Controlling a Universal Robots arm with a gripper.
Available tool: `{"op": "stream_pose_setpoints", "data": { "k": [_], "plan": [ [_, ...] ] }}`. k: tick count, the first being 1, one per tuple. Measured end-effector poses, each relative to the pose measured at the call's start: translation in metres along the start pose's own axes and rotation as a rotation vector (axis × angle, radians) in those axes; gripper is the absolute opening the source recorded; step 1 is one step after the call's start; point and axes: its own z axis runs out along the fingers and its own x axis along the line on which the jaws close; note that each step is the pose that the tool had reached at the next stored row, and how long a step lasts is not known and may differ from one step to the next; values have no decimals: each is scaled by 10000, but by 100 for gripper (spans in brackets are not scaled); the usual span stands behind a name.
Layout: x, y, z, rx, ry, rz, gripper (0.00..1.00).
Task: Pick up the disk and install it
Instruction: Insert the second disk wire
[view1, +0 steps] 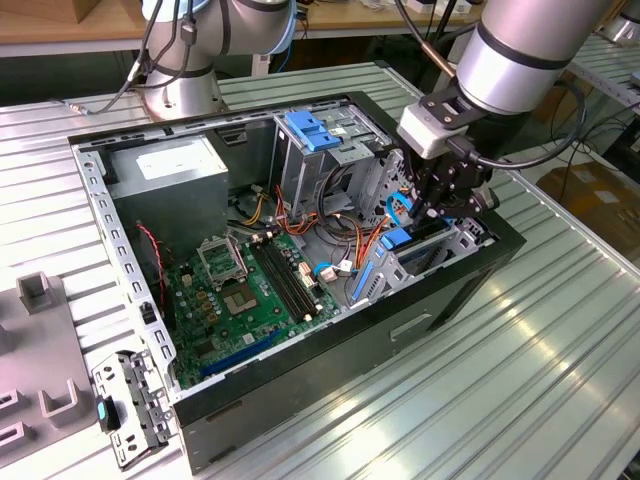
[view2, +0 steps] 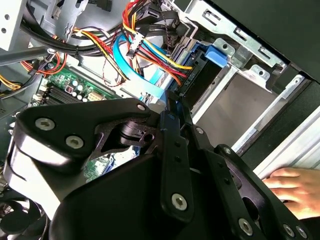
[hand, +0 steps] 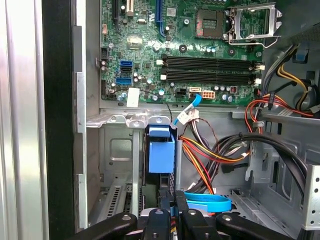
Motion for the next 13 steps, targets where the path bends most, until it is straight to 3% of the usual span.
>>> {"op": "stream_pose_setpoints", "data": {
  "k": [2, 4, 6, 7, 8, 13],
  "plan": [
    [0, -3, 0, 0, 0, 1, 16],
    [2, -1, 5, 81, 3, -4, 16],
    [8, 6, 65, 100, -10, -5, 16],
    [3, -2, -22, 100, -12, -4, 24],
    [-3, -10, -122, 106, -9, -5, 11],
    [-3, -11, -135, 111, -10, -5, 11]
  ]
}}
